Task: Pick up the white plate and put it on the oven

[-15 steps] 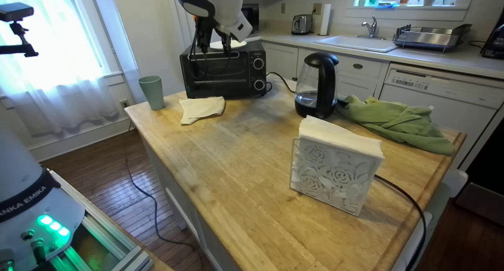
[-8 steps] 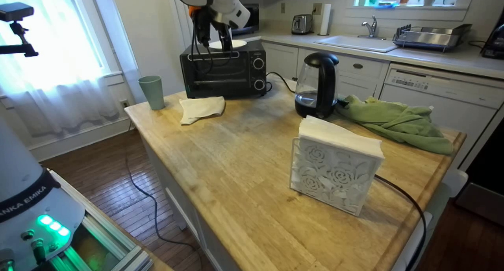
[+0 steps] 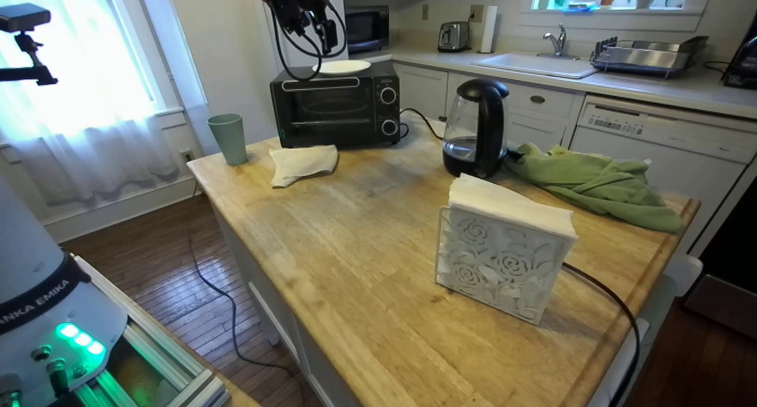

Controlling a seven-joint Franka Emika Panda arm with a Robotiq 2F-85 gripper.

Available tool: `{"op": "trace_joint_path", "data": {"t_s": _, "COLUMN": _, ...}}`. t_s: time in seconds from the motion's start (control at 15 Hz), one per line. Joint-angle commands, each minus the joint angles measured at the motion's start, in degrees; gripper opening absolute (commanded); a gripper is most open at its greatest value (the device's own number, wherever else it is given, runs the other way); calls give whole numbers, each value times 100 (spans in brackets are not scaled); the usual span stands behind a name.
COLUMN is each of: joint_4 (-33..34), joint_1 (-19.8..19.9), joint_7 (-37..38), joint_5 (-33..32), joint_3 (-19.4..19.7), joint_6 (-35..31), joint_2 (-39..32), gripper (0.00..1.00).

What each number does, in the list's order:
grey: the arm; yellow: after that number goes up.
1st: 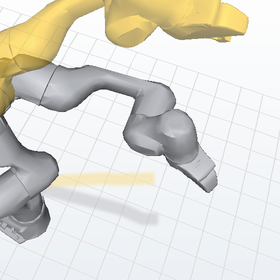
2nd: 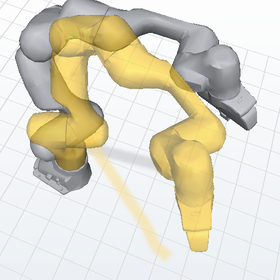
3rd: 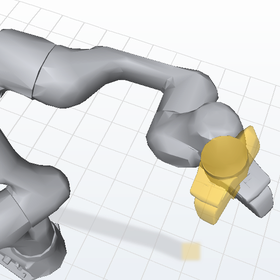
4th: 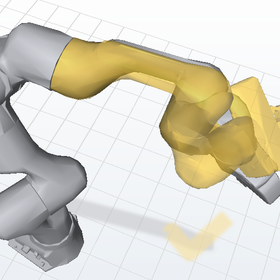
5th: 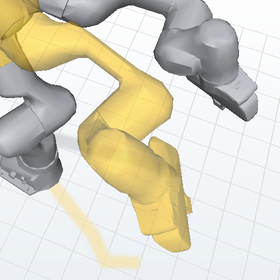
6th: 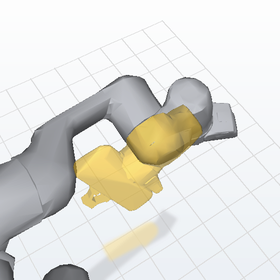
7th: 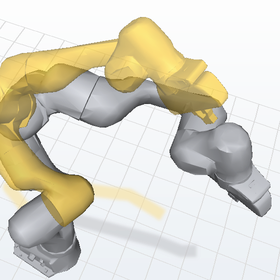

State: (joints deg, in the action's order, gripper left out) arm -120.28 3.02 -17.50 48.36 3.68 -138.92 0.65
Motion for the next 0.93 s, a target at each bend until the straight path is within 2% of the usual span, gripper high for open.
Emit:
{"op": "trace_joint_path", "data": {"t_s": 0.0, "joint_4": -1159, "joint_1": 79, "joint_7": 160, "joint_5": -1386, "joint_3": 22, "joint_6": -184, "joint_2": 1306, "gripper": 100}}
{"op": "trace_joint_path", "data": {"t_s": 0.2, "joint_4": -1763, "joint_1": 234, "joint_7": 85, "joint_5": -2461, "joint_3": 114, "joint_6": -212, "joint_2": 2199, "gripper": 100}}
{"op": "trace_joint_path", "data": {"t_s": 0.47, "joint_4": -2508, "joint_1": 580, "joint_7": -127, "joint_5": -3672, "joint_3": 460, "joint_6": -375, "joint_2": 3400, "gripper": 100}}
{"op": "trace_joint_path", "data": {"t_s": 0.6, "joint_4": -2774, "joint_1": 574, "joint_7": -558, "joint_5": -3821, "joint_3": 950, "joint_6": -138, "joint_2": 3944, "gripper": 100}}
{"op": "trace_joint_path", "data": {"t_s": 0.67, "joint_4": -2235, "joint_1": 401, "joint_7": -104, "joint_5": -3751, "joint_3": 773, "joint_6": -132, "joint_2": 3249, "gripper": 100}}
{"op": "trace_joint_path", "data": {"t_s": 0.87, "joint_4": -2616, "joint_1": 435, "joint_7": -422, "joint_5": -3854, "joint_3": 1108, "joint_6": -126, "joint_2": 3822, "gripper": 100}}
